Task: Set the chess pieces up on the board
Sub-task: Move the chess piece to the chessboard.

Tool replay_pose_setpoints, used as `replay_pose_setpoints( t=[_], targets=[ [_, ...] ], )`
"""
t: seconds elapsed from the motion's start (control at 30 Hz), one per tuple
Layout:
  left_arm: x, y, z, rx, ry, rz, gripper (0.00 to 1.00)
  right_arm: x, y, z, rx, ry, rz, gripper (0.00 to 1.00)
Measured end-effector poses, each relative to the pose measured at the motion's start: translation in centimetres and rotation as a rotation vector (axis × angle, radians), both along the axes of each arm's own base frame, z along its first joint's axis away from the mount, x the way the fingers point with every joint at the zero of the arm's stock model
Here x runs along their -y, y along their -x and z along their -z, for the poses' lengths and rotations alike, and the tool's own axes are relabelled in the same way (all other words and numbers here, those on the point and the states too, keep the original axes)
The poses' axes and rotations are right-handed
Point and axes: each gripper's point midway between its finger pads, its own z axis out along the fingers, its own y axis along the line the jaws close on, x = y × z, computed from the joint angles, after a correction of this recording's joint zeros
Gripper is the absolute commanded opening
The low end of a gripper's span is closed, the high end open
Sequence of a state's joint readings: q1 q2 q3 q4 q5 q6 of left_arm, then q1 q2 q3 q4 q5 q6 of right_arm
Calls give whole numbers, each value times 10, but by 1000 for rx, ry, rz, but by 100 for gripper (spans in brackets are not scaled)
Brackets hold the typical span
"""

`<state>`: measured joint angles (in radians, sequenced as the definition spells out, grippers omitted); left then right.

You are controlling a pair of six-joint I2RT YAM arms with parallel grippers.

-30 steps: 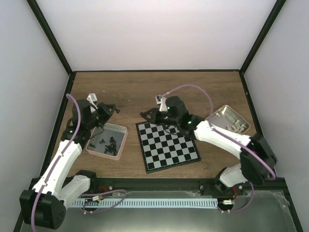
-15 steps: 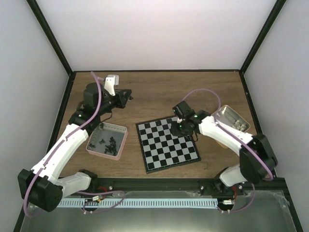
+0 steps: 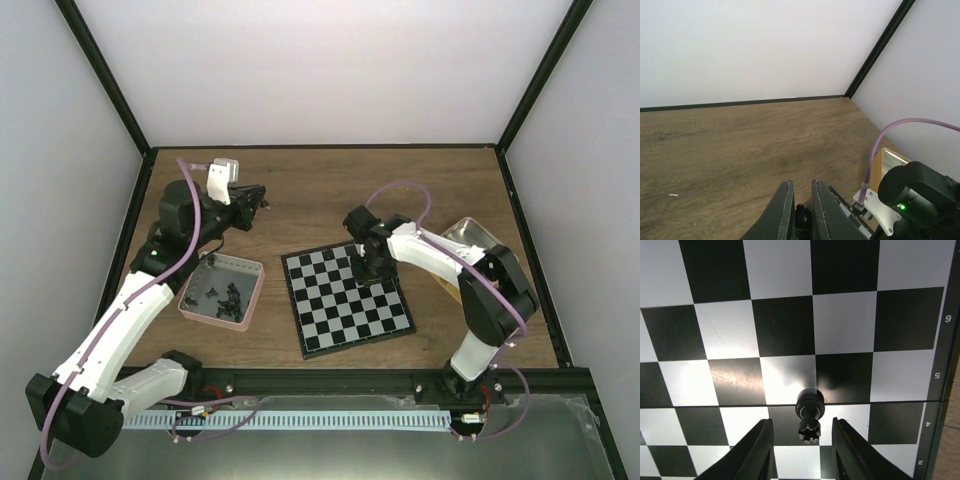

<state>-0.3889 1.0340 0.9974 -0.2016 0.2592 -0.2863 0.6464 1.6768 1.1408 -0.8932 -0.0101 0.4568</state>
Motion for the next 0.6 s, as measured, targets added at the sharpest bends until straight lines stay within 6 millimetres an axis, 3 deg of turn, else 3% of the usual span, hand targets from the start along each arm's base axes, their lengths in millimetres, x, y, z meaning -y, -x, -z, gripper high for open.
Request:
replay_pose_setpoints(
  t=[0.3,0.6],
  targets=[
    [3,3,1,5,10,22,8,-3,-3,-6,30,-34,54,33],
    [4,3,0,10,18,30,8,1,-1,0,42,-32,87,23]
  ],
)
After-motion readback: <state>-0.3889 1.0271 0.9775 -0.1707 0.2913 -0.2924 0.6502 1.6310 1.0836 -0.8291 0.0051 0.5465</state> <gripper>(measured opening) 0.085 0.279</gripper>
